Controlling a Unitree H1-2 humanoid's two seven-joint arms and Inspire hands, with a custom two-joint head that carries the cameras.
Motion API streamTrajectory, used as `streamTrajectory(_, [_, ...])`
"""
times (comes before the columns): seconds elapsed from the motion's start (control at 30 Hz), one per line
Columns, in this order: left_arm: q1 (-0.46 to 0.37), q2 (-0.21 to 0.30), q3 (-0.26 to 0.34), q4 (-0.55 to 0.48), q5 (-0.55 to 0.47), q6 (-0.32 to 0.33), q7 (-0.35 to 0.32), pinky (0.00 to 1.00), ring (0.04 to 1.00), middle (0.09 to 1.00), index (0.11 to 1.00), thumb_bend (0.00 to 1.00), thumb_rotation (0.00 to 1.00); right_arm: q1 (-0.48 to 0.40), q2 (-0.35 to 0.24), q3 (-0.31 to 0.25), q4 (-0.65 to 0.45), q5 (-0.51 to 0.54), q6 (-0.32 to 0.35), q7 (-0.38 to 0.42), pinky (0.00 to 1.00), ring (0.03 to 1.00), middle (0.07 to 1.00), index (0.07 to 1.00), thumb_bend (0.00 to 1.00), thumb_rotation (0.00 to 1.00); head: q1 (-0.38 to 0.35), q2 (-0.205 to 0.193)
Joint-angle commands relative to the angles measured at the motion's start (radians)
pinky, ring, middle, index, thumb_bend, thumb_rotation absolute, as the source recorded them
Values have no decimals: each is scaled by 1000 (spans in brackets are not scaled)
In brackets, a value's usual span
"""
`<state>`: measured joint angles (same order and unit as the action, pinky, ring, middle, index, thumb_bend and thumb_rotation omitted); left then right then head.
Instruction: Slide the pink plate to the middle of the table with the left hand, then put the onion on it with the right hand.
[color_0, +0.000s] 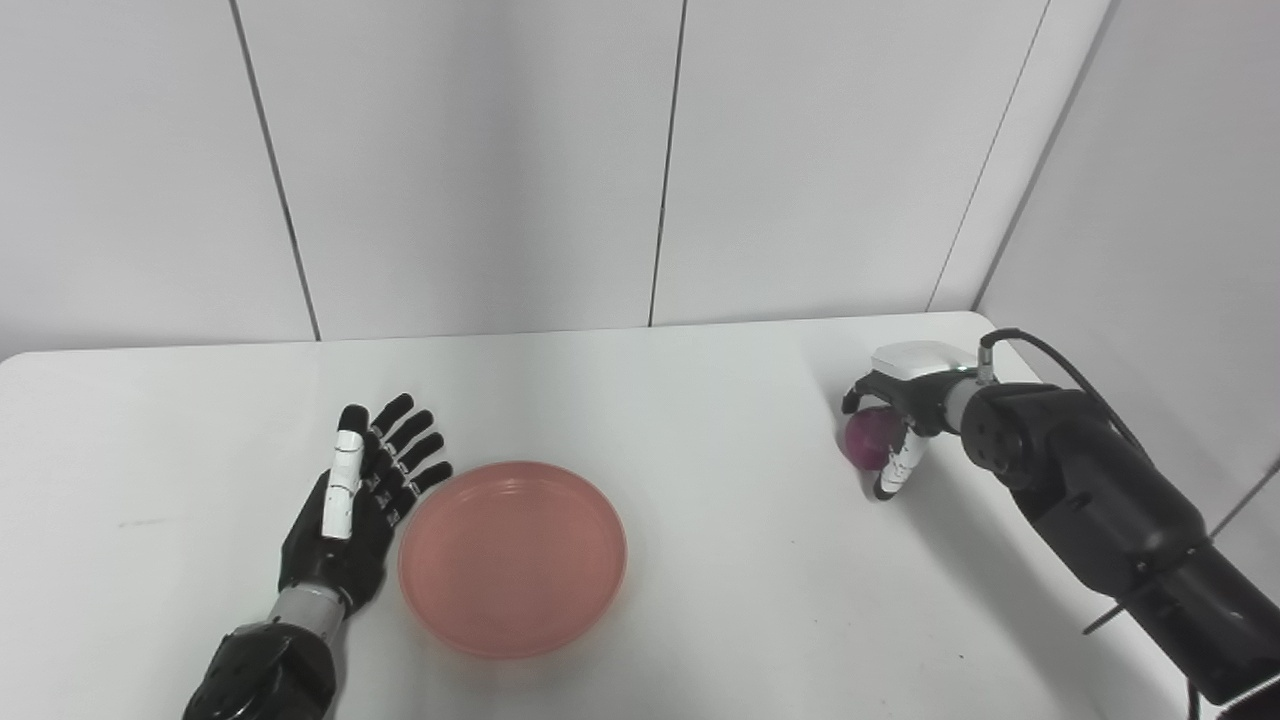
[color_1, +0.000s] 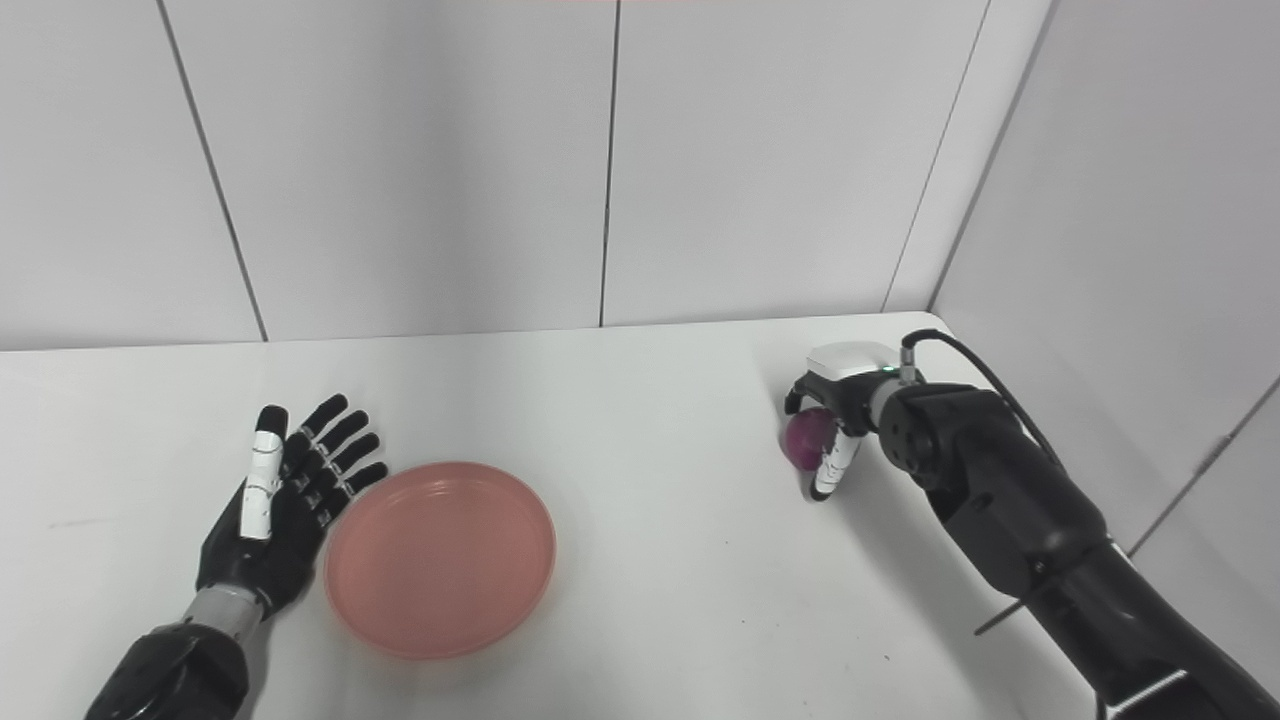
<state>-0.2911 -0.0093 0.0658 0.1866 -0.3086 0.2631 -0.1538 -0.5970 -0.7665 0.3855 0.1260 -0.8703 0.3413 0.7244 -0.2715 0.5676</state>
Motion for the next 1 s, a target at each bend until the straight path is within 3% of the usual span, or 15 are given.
streamTrajectory(0.0, [59,5,-7,40,22,75,26,792,879,891,873,823,859,-33,-17,-28,-8,8,-34,-40,642,848,908,809,1000,177,2,1])
streamTrajectory(0.53, [60,3,-6,41,24,80,31,790,881,891,872,831,849,-31,-13,-32,22,44,-69,-82,653,851,902,811,1000,176,9,5])
streamTrajectory(0.97, [58,6,-14,44,35,74,27,783,880,889,868,818,866,-34,-12,-36,31,69,-98,-103,619,785,862,778,1000,123,11,6])
